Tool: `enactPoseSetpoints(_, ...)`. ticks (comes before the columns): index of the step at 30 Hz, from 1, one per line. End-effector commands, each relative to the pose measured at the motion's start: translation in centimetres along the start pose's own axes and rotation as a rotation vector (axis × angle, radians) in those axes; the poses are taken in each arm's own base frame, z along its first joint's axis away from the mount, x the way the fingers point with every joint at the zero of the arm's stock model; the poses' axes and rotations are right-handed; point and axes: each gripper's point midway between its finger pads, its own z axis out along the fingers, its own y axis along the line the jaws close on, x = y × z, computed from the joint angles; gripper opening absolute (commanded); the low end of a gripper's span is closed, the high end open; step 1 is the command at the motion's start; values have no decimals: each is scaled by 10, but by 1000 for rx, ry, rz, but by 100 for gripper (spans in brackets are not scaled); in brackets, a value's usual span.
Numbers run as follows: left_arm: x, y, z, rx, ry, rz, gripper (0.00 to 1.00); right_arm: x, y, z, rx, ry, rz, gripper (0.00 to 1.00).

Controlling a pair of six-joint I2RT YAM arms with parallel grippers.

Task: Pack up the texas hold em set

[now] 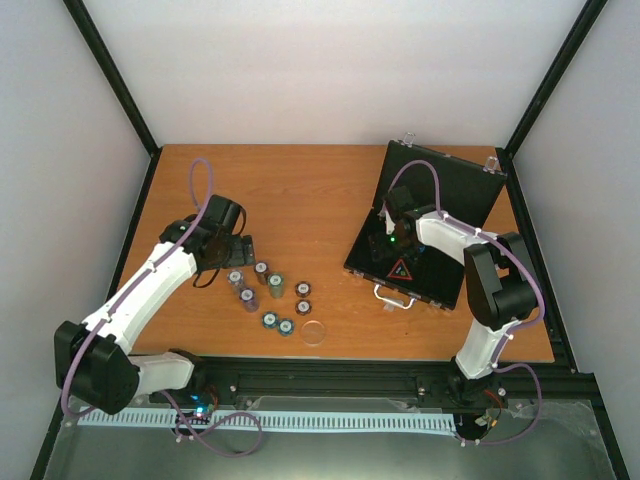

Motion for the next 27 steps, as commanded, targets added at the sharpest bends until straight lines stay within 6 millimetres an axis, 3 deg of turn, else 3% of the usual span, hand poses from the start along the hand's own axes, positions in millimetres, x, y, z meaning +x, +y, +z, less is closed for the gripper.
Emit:
enactPoseSetpoints(1,-8,-5,-1,12,-23,22,100,-16,8,-16,-23,-55,-44,82)
enactPoseSetpoints(5,-9,-7,0,19,-23,24,100,-25,10,-31,-23,-88,-46,83)
enactPoseSetpoints(11,-11,-10,0,28,-25,30,100,-23,7,-41,-3,-90,-39,84)
enactPoseSetpoints(19,-7,-9,1,28,-17,39,100,5,-4,-27,46,-8,-16,84)
enactPoseSetpoints(27,-5,-6,-1,19,-18,45,100,17,-7,-1,66,48,-14,84)
